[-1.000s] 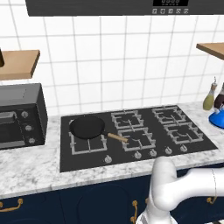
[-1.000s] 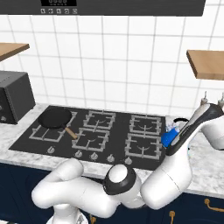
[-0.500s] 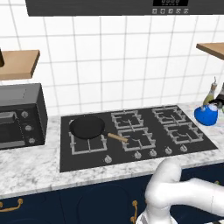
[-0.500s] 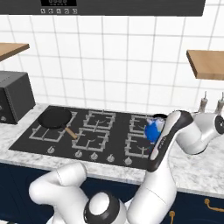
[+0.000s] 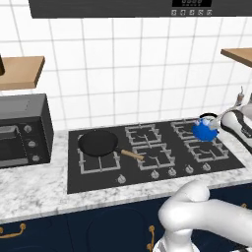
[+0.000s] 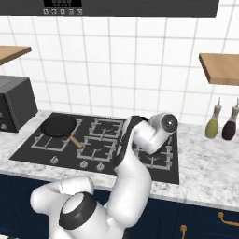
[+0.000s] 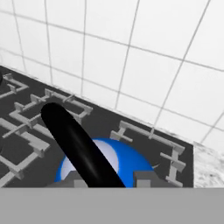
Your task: Pick the kettle from the counter and place it on a stove burner. Then turn the burner on.
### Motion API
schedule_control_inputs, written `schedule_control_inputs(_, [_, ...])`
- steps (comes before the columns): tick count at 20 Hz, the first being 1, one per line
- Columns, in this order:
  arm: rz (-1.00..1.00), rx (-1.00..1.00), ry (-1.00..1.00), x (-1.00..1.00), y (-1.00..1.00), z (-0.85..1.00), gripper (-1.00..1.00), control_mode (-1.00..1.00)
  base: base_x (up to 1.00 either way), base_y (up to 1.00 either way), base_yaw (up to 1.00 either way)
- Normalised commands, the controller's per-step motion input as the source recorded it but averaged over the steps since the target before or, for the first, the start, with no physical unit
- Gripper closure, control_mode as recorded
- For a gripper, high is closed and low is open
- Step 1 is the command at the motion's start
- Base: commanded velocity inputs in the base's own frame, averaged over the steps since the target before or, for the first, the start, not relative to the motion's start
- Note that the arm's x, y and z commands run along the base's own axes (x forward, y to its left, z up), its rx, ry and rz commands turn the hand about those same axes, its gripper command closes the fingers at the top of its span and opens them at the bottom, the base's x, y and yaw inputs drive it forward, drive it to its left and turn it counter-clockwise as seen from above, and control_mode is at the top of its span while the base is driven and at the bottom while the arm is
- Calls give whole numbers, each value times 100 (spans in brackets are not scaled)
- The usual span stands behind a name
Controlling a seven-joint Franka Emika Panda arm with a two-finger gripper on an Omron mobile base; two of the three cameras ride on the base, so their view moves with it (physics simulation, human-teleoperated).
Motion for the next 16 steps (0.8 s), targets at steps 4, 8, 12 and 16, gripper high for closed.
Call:
schedule_control_inputs(4, [0,0,10,22,0,-4,100,-100,0,0,0])
schedule_control_inputs(8, [-1,0,18,32,-33,-42,100,-100,0,0,0])
schedule_control_inputs(12, [-3,0,15,24,-72,-30,100,-100,0,0,0])
schedule_control_inputs(16, [-1,0,9,17,-61,-29,100,-100,0,0,0])
